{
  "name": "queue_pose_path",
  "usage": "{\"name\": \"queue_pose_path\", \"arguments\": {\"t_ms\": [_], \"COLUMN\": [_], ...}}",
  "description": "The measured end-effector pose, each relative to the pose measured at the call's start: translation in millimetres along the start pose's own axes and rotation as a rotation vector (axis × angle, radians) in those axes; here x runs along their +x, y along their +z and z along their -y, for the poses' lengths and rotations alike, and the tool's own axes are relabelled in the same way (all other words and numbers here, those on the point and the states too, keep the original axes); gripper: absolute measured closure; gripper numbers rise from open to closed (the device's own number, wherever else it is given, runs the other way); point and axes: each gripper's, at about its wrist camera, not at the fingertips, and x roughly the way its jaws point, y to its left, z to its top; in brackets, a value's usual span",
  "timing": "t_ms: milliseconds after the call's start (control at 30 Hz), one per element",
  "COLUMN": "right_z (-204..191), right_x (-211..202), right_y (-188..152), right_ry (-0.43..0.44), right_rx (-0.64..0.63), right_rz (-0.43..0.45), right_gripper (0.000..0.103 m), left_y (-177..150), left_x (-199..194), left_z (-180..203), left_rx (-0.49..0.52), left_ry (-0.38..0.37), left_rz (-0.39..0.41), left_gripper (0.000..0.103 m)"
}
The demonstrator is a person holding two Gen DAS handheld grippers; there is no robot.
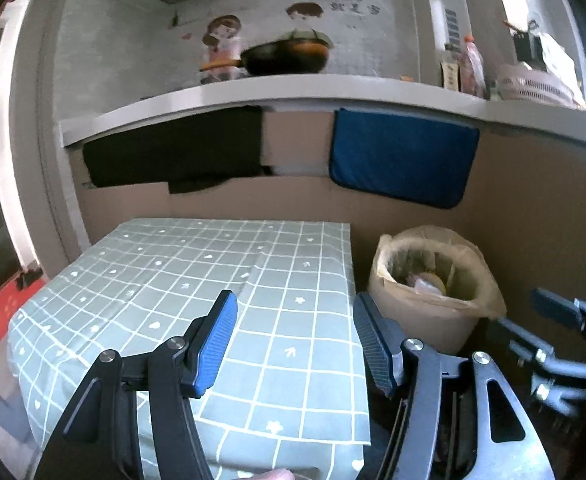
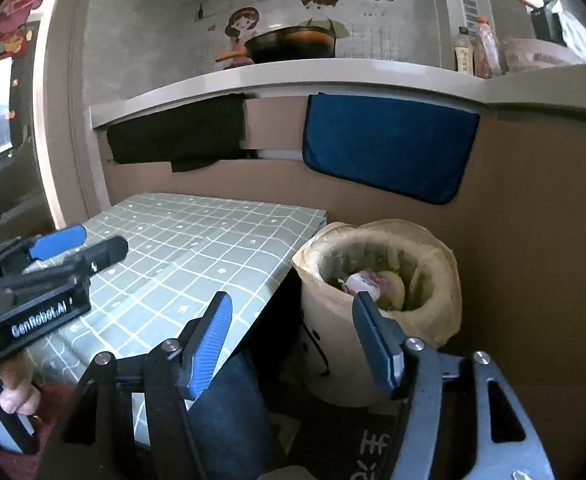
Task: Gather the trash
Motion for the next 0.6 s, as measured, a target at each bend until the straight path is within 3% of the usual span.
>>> {"name": "queue_pose_path", "arguments": {"t_ms": [367, 600], "right_z": [-13, -20], "right_x": [-16, -16], "right_y": [-5, -4], "right_ry": [-0.03, -0.002], "right_rx": [-0.018, -0.038], "right_rz": [0.036, 0.033], "right_gripper": [0.043, 0.043], "left_y": [-4, -5], "left_x": [-17, -20], "left_z": [0, -5], "left_rx": [-0.007, -0.027], "left_ry": [0.073, 0.094], "left_rz": [0.045, 0.045], "left_gripper": [0.042, 0.042]}}
